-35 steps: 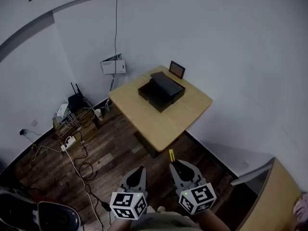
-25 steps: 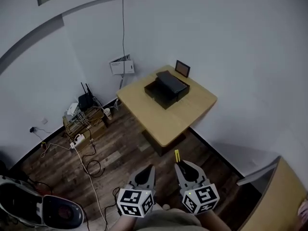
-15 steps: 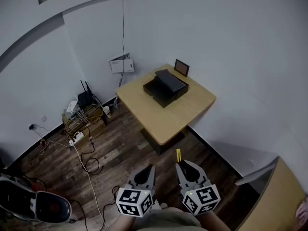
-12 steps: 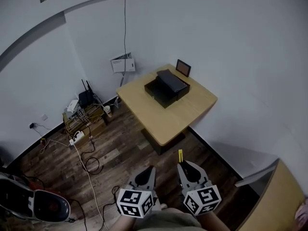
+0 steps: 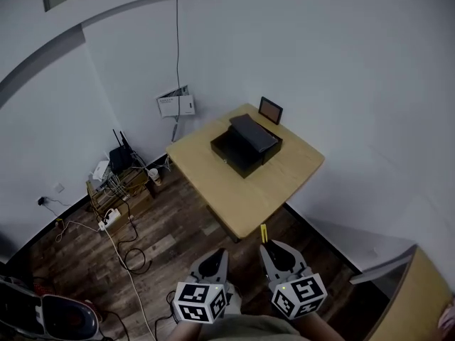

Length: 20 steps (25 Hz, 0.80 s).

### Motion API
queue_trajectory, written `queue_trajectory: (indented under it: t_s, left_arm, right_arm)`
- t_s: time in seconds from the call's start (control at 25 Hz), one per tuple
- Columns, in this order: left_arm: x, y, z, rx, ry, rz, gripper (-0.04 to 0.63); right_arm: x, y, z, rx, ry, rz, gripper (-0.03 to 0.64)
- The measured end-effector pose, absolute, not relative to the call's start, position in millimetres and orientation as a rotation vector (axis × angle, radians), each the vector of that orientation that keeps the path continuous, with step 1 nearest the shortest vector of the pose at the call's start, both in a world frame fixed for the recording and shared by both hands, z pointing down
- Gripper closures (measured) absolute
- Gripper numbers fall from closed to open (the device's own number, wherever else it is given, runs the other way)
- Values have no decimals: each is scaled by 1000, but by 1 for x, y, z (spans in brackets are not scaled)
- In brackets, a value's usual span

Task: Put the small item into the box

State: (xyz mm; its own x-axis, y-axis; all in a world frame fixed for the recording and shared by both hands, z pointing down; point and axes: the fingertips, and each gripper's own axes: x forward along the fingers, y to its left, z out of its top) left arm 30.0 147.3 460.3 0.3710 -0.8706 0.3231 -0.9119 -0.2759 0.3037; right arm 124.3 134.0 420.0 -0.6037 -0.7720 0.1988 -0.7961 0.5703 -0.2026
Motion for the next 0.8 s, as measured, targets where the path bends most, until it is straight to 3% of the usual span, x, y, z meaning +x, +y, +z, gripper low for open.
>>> queue_trajectory:
  t_s: [0.8]
  left_arm:
    - [-54, -77, 438, 2311, -1435, 92, 591]
  right_arm:
    - [34, -83, 398, 1475, -2645, 362, 564]
